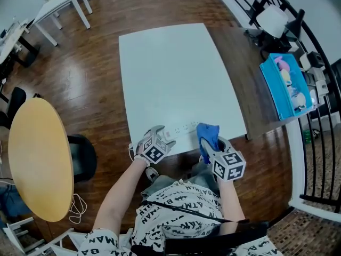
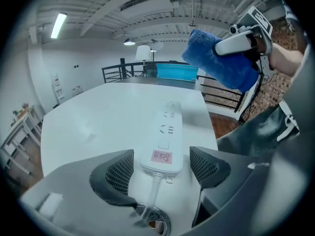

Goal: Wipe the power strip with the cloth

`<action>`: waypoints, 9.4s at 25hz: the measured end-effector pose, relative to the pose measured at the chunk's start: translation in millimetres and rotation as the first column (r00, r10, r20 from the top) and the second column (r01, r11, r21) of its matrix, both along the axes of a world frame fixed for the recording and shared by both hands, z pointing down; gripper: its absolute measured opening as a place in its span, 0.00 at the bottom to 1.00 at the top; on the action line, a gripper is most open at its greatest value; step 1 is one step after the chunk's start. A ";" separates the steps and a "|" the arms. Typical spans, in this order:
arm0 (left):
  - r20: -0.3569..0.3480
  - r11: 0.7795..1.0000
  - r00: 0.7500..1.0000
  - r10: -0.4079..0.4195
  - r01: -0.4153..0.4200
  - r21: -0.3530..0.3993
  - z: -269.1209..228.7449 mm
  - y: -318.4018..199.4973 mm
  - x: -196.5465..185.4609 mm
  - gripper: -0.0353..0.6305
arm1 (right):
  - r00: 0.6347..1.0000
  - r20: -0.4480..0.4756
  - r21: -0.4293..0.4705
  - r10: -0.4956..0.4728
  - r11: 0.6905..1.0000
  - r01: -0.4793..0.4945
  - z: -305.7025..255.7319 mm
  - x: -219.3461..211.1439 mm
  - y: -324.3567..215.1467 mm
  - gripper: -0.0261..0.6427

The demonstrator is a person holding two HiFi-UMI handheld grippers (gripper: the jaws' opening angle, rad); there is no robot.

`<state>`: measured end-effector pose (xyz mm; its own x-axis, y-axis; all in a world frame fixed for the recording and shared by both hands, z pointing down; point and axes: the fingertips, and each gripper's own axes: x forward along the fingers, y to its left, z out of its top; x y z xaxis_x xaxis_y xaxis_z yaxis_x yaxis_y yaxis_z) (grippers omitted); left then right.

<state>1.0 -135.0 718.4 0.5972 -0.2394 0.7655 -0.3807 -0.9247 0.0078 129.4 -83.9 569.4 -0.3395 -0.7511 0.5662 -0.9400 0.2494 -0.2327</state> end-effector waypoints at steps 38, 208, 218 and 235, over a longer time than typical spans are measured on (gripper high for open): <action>-0.051 0.936 0.987 -0.153 0.161 0.313 -150.1 0.4 -28.7 0.48 | 0.873 -0.321 0.026 -0.367 0.918 0.396 -54.3 11.3 -65.0 0.24; 0.200 0.634 0.868 0.455 -0.474 0.611 -213.0 109.9 30.3 0.48 | 0.039 -0.647 -0.208 -0.761 0.225 0.952 -92.2 -68.3 8.5 0.24; 0.204 0.625 0.863 0.462 -0.480 0.615 -213.7 108.4 29.8 0.48 | -0.039 -0.648 -0.239 -0.761 0.155 0.959 -93.1 -84.6 5.9 0.24; 0.168 0.659 0.904 0.393 -0.404 0.635 -225.8 88.2 2.4 0.48 | -0.034 -0.624 -0.369 -0.780 0.256 0.893 -77.1 3.7 -5.3 0.24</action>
